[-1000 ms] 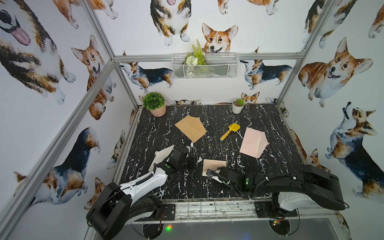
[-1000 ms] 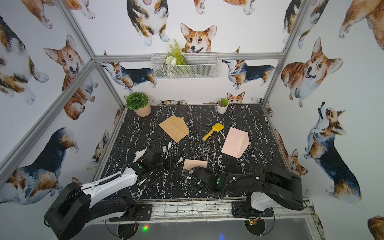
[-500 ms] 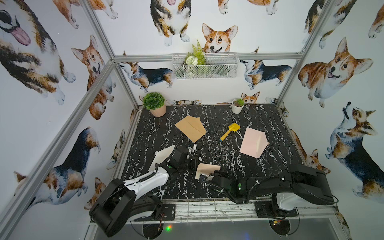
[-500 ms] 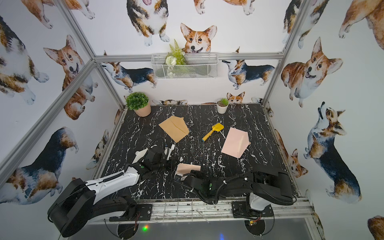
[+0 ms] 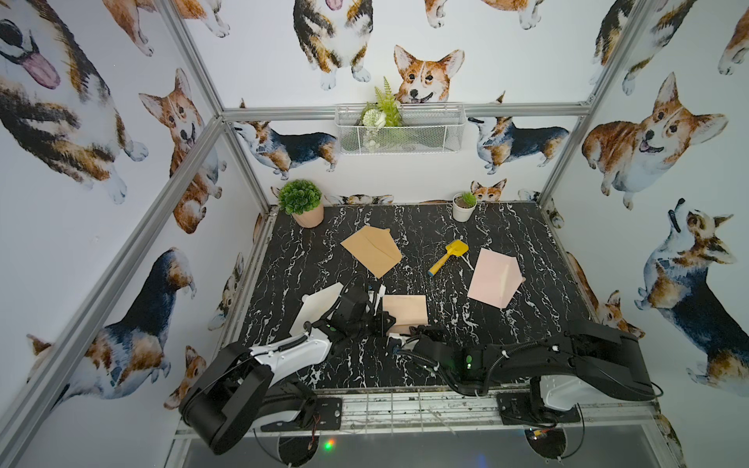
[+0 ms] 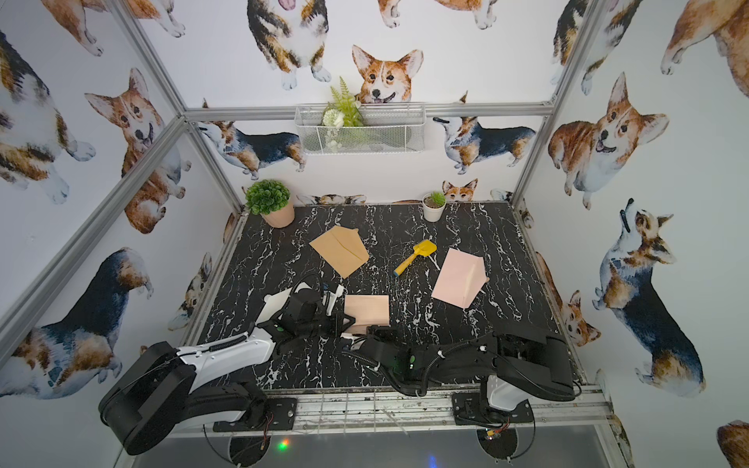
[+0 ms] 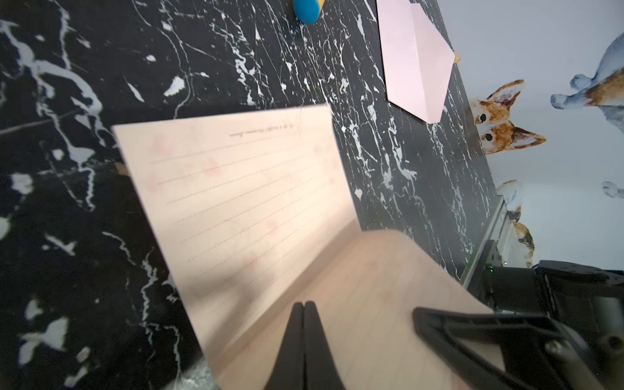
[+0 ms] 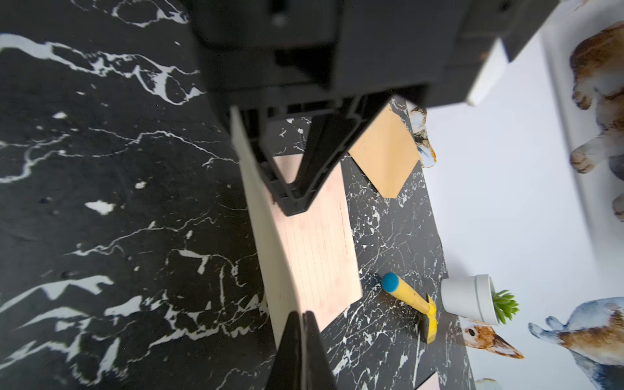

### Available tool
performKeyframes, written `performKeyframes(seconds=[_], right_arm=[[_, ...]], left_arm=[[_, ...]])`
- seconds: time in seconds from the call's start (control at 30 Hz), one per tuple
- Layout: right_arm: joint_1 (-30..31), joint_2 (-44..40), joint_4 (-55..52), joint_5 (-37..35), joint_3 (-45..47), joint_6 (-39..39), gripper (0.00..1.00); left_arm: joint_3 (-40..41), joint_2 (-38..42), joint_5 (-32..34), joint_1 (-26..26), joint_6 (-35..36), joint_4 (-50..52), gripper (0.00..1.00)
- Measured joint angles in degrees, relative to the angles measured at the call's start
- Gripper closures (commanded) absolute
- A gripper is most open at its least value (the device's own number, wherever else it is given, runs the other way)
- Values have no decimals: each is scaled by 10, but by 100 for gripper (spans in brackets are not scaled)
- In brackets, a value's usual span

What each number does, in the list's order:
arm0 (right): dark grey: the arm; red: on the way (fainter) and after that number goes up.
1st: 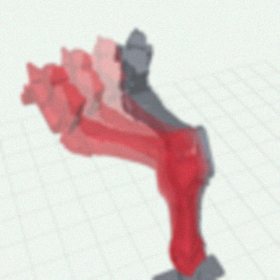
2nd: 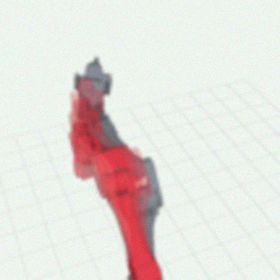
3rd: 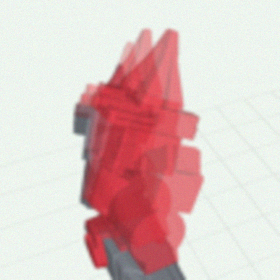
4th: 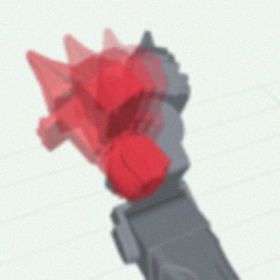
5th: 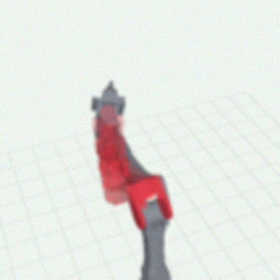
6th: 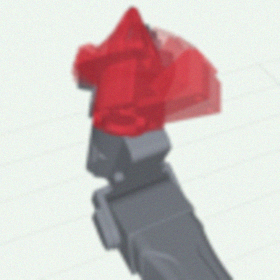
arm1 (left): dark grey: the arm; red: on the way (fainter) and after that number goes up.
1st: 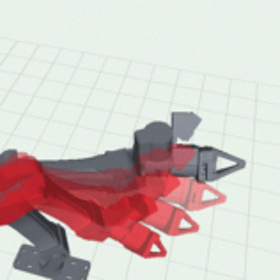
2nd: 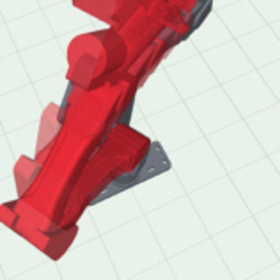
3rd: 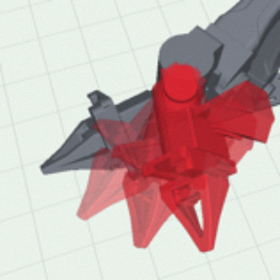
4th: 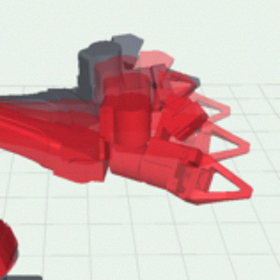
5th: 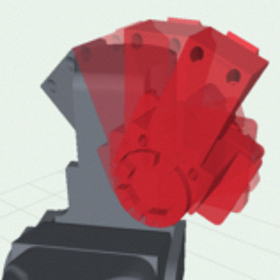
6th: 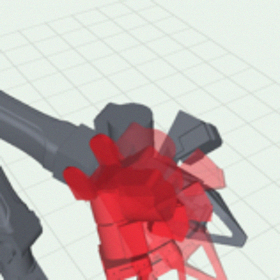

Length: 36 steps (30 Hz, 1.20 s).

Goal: Take the letter paper out of the envelope
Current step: Unfold the letter paper at the center of the board.

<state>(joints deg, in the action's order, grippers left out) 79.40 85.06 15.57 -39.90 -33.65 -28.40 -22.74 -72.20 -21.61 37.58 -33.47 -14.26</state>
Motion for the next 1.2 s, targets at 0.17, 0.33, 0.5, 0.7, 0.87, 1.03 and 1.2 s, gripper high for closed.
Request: performKeyframes(seconds=[0.17,0.33,0.5,0.7,0.87,1.03,1.2], right_arm=[[-11,7,28,-7,4,-29,100],[-7,21,35,-5,14,-19,100],[7,44,37,-6,25,9,100],[17,65,39,-6,30,47,100],[20,57,42,-1,39,76,100],[25,52,43,14,46,103,100],[42,66,41,22,45,118,100]], left_arm=[[11,8,-1,0,-9,-12,99],[14,12,0,1,-12,-13,100],[16,-1,4,2,-13,-21,100],[17,-27,4,4,-20,-42,100],[17,-39,4,5,-21,-52,100],[15,-56,5,5,-21,-63,100],[2,-72,3,5,-21,-66,100]])
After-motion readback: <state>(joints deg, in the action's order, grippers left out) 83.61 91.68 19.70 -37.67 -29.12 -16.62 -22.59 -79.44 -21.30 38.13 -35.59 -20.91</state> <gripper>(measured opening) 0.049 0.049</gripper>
